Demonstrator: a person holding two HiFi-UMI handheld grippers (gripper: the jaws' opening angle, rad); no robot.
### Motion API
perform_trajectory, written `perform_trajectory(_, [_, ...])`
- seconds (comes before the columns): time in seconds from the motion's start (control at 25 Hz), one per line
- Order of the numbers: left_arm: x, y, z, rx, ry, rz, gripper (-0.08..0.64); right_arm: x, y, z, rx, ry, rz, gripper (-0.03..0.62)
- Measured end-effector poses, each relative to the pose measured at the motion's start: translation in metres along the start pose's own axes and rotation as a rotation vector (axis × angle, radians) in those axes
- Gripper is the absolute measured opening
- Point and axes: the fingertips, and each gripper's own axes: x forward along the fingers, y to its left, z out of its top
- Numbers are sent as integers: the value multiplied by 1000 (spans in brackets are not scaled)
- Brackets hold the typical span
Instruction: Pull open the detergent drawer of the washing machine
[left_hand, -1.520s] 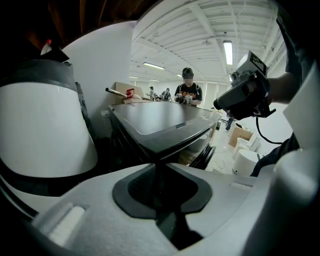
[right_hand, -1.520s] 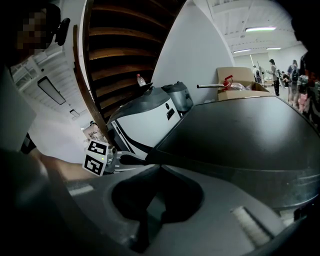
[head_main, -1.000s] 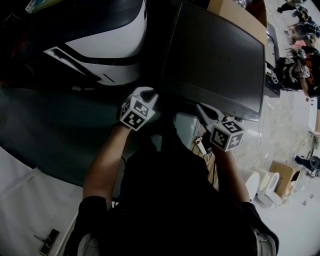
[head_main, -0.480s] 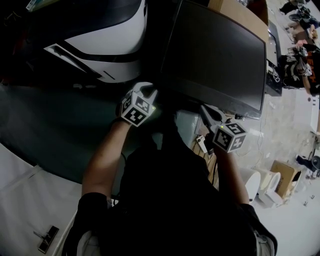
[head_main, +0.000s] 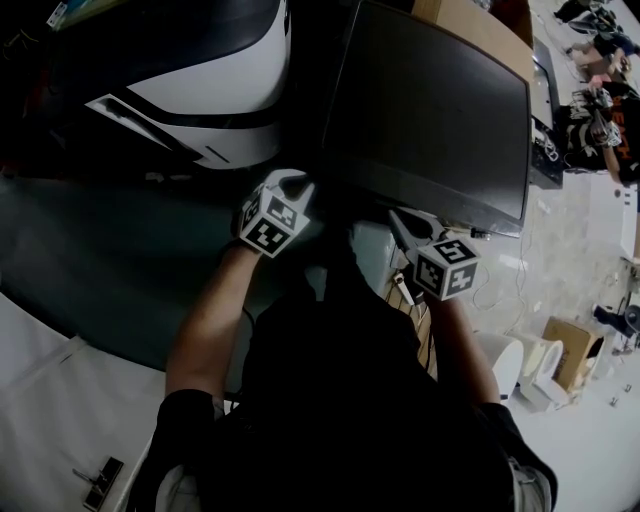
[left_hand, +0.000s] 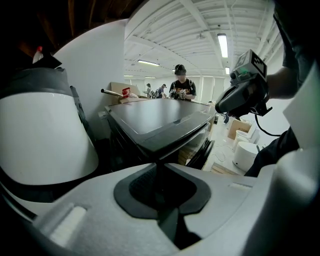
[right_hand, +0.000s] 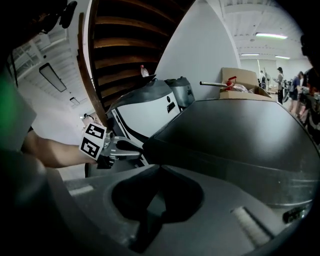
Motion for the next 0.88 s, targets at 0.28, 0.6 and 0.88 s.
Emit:
perform_trajectory(0.28, [2, 2, 0, -16, -18, -7, 44, 30, -7, -10, -159, 118, -40, 63])
perform_trajectory(0.6, [3, 5, -2, -59, -39, -24, 44, 50, -14, -16, -309, 219, -83, 64])
perform_trajectory(0.88, [3, 5, -2, -72, -34, -36, 44, 52, -12, -20, -488, 277, -106, 64])
